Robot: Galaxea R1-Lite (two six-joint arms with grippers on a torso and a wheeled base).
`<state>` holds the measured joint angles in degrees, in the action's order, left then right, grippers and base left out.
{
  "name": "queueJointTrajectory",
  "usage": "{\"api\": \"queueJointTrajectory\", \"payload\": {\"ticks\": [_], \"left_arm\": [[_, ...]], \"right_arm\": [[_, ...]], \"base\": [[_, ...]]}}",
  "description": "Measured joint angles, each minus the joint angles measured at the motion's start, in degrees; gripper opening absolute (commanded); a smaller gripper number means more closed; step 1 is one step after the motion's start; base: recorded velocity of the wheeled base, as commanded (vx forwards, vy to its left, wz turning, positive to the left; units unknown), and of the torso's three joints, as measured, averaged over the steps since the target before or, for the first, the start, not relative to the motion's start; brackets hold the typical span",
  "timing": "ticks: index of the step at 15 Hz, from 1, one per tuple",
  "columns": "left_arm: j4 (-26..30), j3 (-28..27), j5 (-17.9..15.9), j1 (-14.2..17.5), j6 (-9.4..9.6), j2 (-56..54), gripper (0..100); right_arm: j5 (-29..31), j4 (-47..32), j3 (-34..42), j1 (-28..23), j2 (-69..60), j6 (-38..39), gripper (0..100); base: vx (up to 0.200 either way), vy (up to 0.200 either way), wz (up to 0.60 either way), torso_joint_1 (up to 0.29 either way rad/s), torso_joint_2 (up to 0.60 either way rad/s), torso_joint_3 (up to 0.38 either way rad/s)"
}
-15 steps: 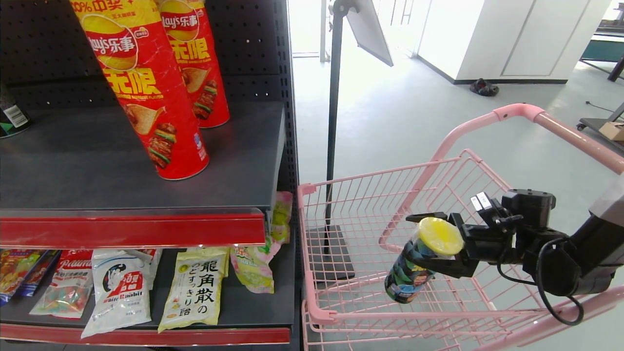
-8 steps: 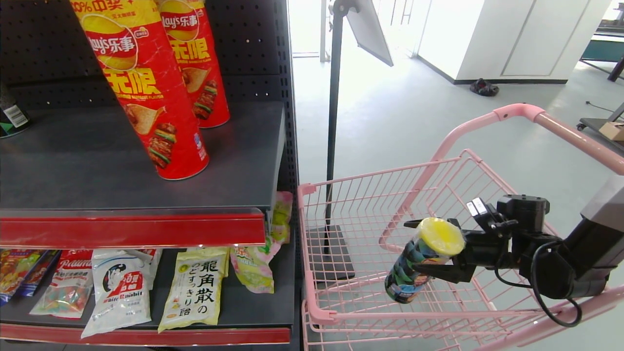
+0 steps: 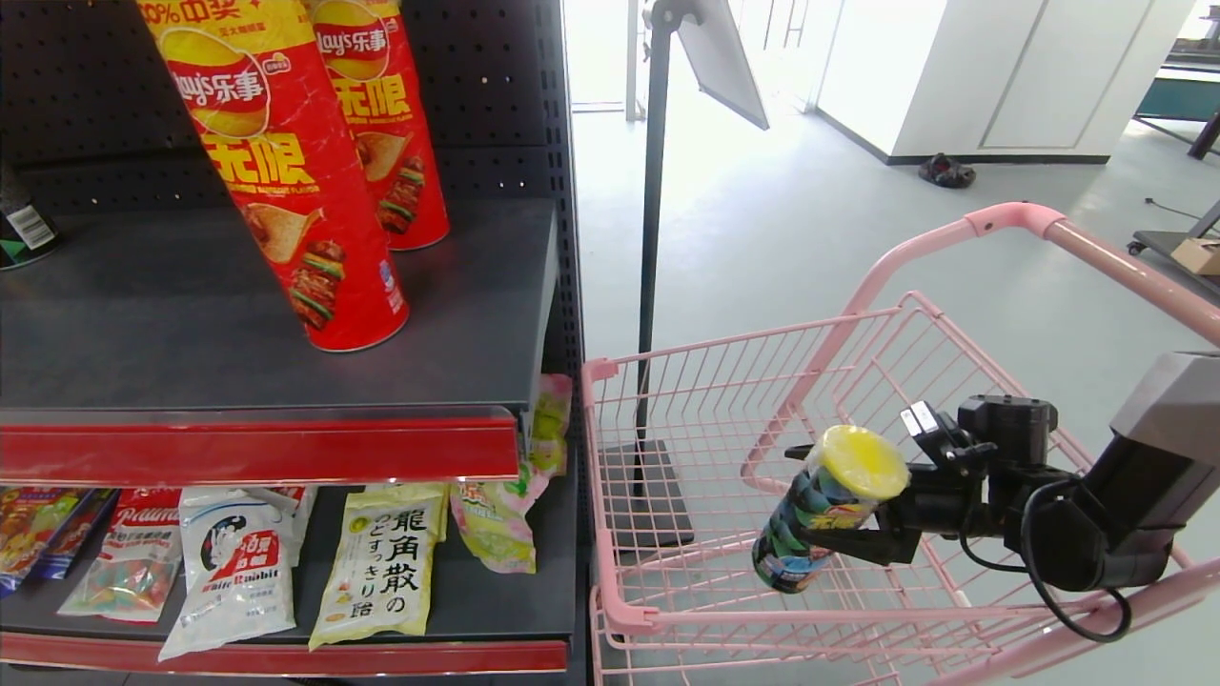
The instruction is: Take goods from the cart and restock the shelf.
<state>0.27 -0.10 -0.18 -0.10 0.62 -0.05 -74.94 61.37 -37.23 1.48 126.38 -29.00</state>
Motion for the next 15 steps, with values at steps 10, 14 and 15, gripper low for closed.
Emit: {"api": "queueJointTrajectory", "payload": {"ticks": [10, 14, 15], "left_arm": [[0.0, 0.0, 0.0, 0.0, 0.0, 0.0, 100], [0.0, 0.0, 0.0, 0.0, 0.0, 0.0, 100], [0.0, 0.0, 0.0, 0.0, 0.0, 0.0, 100]], "right_arm": [[0.3, -0.1, 0.5, 1.2, -1.4, -0.6, 0], [0.6, -3.4, 0.0, 1.1, -9.4, 2.2, 0], [0.7, -5.2, -0.2, 1.0, -11.8, 3.0, 0]], "base": [[0.0, 0.0, 0.0, 0.0, 0.0, 0.0], [0.0, 0.0, 0.0, 0.0, 0.0, 0.0], [0.0, 0.0, 0.0, 0.0, 0.0, 0.0]]}}
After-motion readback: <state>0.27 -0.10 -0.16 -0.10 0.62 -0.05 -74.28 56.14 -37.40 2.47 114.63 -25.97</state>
